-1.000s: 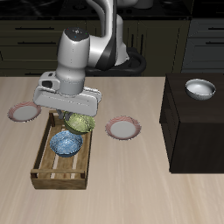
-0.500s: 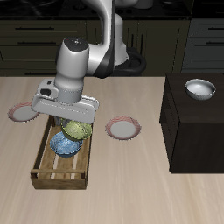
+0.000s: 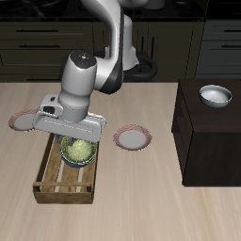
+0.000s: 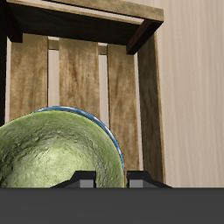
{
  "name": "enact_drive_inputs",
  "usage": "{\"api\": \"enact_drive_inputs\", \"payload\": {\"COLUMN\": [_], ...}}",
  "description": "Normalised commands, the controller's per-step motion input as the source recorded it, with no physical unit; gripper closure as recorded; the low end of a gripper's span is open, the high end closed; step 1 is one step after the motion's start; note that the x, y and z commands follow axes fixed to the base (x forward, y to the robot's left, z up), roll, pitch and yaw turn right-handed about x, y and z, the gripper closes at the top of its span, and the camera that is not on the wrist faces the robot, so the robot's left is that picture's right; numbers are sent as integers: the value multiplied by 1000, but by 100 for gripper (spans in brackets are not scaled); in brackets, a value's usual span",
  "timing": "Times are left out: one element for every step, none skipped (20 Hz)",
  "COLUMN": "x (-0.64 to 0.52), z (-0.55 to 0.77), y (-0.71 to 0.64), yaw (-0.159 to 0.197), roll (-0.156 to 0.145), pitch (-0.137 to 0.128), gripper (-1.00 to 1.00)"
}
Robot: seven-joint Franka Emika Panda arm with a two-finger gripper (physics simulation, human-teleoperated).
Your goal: Stack the green bowl on the blue bowl
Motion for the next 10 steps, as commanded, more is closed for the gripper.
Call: {"api": "enact_drive_inputs", "payload": {"x": [-29, -7, -18, 21, -40, 23, -31, -87, -167, -10], "z": [-69, -87, -49, -60, 29, 60, 142, 214, 527, 126], "y": [52, 45, 35, 40, 124, 24, 119, 126, 218, -14], "yaw": [-21, -12, -24, -10, -5, 11, 17, 0, 27, -31], "roll": [15, 18, 6, 10, 37, -4, 8, 23, 46, -3], "pitch": [22, 10, 8, 13, -4, -18, -28, -27, -95, -4], "gripper": [-100, -100, -100, -100, -100, -100, -100, -100, -100, -100]}}
